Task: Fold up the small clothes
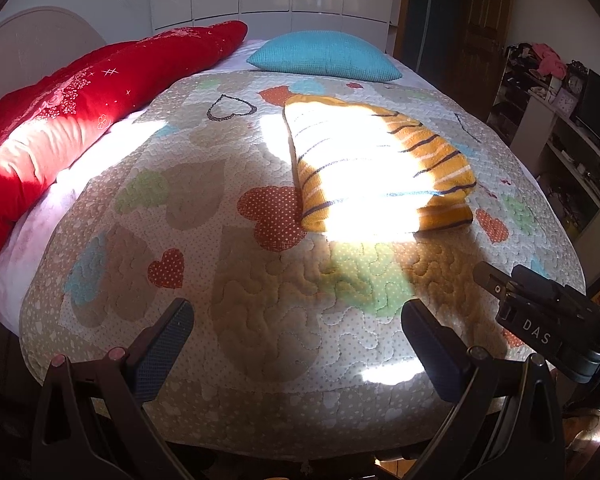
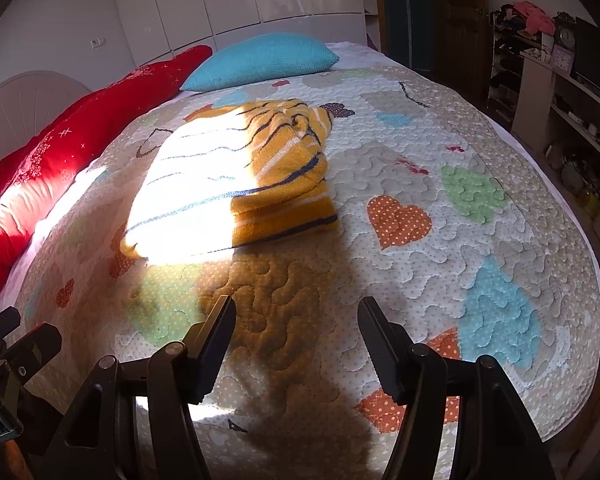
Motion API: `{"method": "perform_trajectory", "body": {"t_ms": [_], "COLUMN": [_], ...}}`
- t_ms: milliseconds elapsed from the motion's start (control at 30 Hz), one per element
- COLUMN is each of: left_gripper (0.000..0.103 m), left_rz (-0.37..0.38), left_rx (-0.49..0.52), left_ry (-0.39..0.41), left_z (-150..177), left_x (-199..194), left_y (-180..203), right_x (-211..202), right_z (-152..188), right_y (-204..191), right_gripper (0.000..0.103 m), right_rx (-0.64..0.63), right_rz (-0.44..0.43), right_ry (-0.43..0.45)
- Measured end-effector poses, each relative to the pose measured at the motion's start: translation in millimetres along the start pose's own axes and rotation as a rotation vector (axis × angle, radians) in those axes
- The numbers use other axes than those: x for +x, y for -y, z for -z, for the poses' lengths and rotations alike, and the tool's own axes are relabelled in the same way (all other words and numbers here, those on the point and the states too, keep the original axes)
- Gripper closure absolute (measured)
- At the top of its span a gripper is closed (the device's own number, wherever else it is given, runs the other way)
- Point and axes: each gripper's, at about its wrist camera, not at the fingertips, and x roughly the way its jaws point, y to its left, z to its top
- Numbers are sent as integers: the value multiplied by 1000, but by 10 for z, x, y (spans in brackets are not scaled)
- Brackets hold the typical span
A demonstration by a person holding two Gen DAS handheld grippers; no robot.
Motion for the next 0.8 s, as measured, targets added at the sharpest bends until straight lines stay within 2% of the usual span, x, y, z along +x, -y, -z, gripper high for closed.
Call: {"method": "perform_trajectory", "body": {"t_ms": [800], "left_gripper": [0], "left_rz": [61], "left_rx": [-2], "left_ry": [-55], "left_z": [26], "left_x": [99], "left_y": [26], "right_x": [-3], "right_z": [3], "right_y": [74], "right_gripper": [32], "right_rx": [20], "right_rz": [21], "right_ry": [5]}}
